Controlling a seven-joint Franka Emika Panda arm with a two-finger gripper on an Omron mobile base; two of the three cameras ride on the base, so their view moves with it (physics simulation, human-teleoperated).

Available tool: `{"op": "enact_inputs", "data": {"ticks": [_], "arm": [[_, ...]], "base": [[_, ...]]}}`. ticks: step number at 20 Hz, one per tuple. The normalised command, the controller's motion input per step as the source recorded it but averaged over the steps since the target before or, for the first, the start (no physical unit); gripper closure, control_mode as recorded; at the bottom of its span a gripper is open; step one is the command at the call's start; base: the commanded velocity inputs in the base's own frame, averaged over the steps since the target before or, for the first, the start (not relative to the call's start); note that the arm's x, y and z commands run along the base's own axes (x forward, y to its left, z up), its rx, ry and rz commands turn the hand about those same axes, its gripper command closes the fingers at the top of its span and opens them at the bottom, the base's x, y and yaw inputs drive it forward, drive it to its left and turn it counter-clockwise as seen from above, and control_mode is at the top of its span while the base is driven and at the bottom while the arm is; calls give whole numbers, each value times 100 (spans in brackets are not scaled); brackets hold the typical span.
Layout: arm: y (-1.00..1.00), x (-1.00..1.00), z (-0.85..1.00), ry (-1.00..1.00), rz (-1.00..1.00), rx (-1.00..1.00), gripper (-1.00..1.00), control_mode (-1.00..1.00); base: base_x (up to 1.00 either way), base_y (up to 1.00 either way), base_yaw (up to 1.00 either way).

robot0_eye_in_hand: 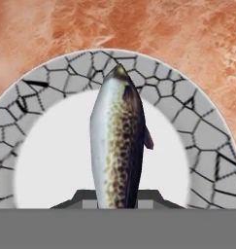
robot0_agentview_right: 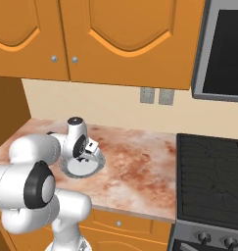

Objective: Pick fish from the fridge and place it on the plate on the counter.

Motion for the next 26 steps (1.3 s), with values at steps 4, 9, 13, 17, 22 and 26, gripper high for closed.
{"op": "enact_inputs", "data": {"ticks": [4, 9, 13, 17, 22, 26], "arm": [[0, 0, -22, 0, 0, 0, 100, -100], [0, 0, -25, 1, 0, 0, 100, -100], [0, 0, -7, 1, 0, 0, 100, -100], [0, 0, 0, 0, 0, 0, -100, -100], [0, 0, 0, 0, 0, 0, -100, -100], [0, 0, 0, 0, 0, 0, -100, -100]], "base": [[0, 0, 0], [0, 0, 0], [0, 0, 0], [0, 0, 0], [0, 0, 0], [0, 0, 0]]}}
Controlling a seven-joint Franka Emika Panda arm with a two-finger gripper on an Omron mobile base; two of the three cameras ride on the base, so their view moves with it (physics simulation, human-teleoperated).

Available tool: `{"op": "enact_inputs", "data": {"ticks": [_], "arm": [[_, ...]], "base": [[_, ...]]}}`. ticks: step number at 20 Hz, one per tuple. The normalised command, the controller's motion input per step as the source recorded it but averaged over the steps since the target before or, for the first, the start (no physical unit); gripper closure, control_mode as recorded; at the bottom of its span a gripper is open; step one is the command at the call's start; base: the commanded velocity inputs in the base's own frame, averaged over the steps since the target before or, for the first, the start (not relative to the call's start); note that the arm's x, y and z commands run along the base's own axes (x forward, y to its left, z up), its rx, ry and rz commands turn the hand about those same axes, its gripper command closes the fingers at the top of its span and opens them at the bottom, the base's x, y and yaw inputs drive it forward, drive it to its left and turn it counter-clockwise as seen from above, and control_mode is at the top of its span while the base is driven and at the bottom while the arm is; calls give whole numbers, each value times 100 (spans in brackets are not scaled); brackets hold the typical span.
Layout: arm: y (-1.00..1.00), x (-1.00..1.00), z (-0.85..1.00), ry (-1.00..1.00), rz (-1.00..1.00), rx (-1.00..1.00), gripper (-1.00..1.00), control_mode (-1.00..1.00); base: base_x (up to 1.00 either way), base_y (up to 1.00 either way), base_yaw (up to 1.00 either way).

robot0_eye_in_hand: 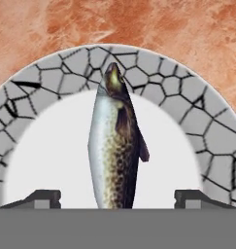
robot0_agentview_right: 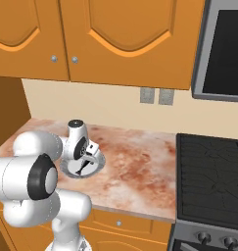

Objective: Pick fish from the fridge and place it on the plate on the counter.

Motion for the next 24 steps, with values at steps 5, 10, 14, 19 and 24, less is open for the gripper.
{"op": "enact_inputs", "data": {"ticks": [5, 10, 14, 19, 24], "arm": [[0, -18, 12, 0, 1, 0, -100, -100], [-1, -41, 45, 0, 4, 0, -100, -100], [0, -44, 51, -1, 7, 0, -100, -100], [0, -64, 57, -3, 8, 0, -100, -100], [0, -61, 69, -1, 6, 0, -100, -100]], "base": [[0, 0, 0], [0, 0, 0], [0, 0, 0], [0, 0, 0], [0, 0, 0]]}}
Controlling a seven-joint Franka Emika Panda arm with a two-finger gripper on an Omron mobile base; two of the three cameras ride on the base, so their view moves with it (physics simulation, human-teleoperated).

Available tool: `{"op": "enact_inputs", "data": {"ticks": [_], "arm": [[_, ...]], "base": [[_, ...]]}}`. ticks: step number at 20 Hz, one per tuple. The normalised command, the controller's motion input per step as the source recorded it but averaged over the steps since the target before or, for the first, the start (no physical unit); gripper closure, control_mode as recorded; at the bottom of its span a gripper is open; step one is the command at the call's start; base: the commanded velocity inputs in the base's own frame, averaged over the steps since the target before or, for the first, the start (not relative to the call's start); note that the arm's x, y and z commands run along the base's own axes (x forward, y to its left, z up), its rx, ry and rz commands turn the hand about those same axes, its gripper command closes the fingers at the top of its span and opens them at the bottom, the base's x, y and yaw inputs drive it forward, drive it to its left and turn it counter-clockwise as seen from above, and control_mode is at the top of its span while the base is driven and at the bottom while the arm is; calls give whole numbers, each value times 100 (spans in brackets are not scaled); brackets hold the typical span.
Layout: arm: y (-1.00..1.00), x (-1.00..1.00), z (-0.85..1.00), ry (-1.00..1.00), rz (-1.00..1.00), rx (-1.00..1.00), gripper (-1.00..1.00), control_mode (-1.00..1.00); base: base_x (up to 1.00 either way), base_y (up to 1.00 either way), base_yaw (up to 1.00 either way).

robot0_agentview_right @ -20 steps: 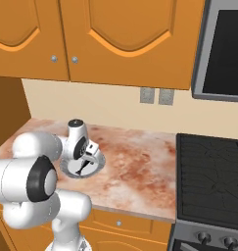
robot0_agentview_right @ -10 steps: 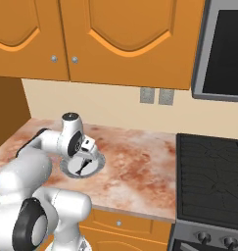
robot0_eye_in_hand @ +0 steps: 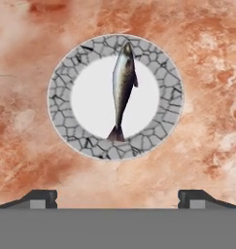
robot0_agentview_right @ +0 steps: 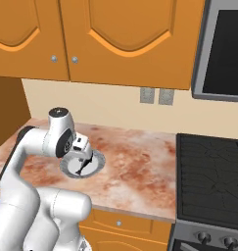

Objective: Pick fish from the fridge and place it on the plate on the counter.

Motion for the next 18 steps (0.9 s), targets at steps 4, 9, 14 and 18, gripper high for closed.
{"op": "enact_inputs", "data": {"ticks": [4, 9, 14, 18], "arm": [[0, -53, 68, 0, 3, 0, -100, -100], [0, -50, 36, 0, 0, 0, -100, -100], [-1, -42, 22, 0, 0, 0, -100, -100], [-5, -19, 26, 0, 0, 0, -100, -100]], "base": [[0, 0, 0], [0, 0, 0], [0, 0, 0], [0, 0, 0]]}}
